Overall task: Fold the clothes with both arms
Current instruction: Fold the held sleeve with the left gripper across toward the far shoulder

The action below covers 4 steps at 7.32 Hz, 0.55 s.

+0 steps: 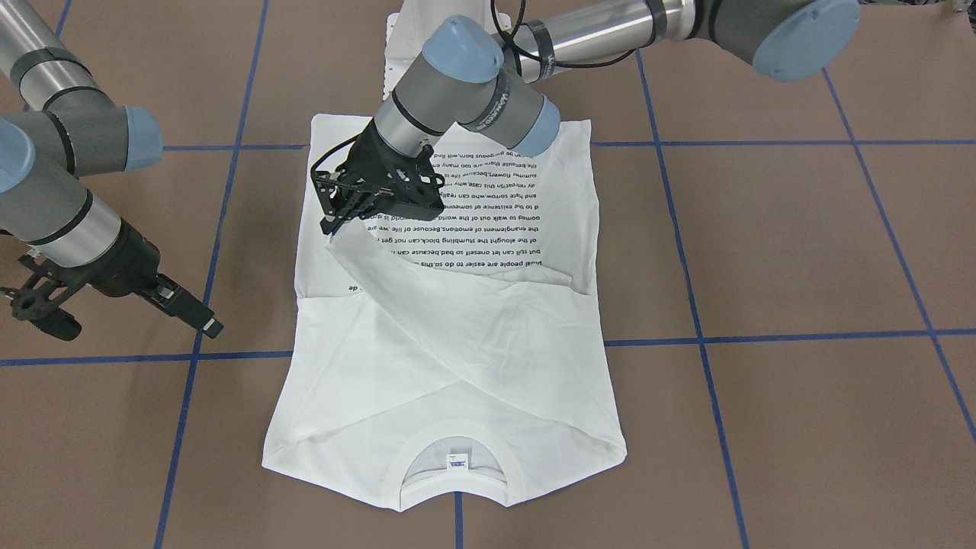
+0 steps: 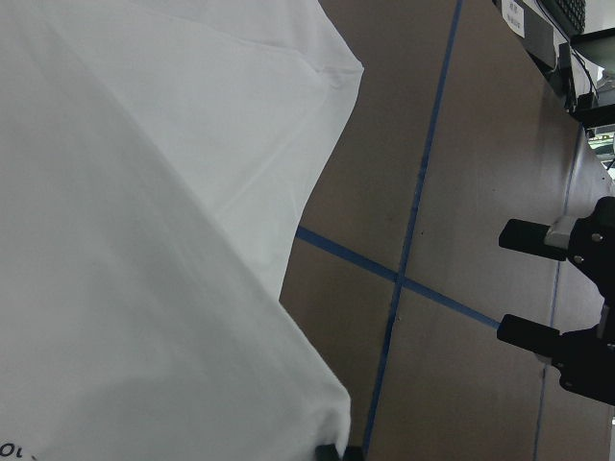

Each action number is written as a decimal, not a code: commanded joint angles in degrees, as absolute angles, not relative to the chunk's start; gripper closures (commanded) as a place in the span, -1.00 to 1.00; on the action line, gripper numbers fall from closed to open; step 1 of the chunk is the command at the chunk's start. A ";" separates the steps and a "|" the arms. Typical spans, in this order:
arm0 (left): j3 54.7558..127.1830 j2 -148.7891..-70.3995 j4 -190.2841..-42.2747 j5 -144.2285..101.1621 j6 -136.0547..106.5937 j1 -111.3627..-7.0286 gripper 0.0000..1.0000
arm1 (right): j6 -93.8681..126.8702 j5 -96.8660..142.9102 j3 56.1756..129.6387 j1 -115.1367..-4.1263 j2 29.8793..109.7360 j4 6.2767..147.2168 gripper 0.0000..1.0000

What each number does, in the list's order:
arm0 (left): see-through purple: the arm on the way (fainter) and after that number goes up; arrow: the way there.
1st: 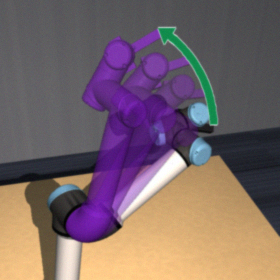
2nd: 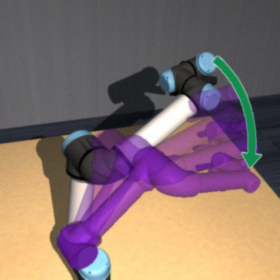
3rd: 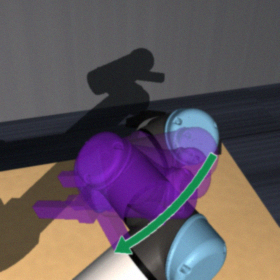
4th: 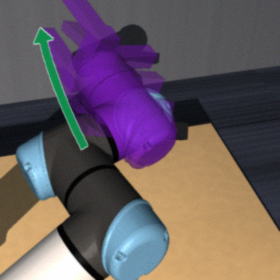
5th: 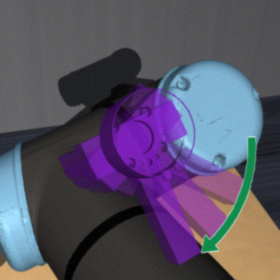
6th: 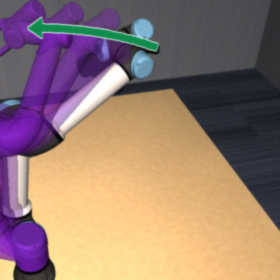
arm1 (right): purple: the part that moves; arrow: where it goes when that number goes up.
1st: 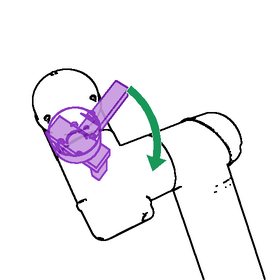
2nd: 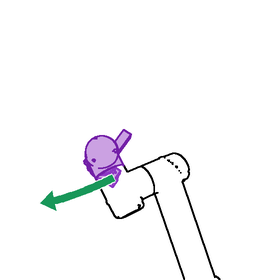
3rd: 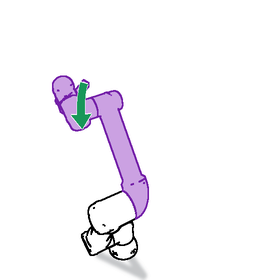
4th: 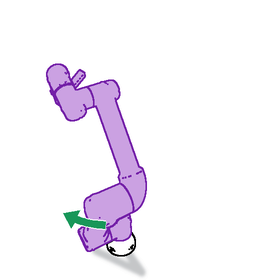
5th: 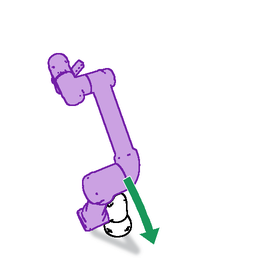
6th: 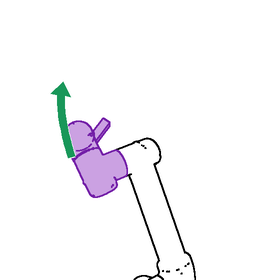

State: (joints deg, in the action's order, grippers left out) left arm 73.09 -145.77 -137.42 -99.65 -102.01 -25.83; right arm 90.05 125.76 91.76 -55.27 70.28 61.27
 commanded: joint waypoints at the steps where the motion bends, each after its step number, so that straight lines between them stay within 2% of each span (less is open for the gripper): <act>1: 71.63 -146.25 -138.43 -98.61 -102.04 -25.22 0.43 | 89.91 125.51 91.67 -55.28 70.57 61.35 -0.99; 4: 72.07 -146.78 -138.51 -98.61 -102.48 -25.22 -0.07 | 90.00 125.07 91.84 -55.20 70.75 61.35 -0.99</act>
State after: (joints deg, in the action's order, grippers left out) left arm 71.77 -146.73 -138.44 -98.63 -102.14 -25.23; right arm 89.97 125.38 91.70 -55.27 70.62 61.35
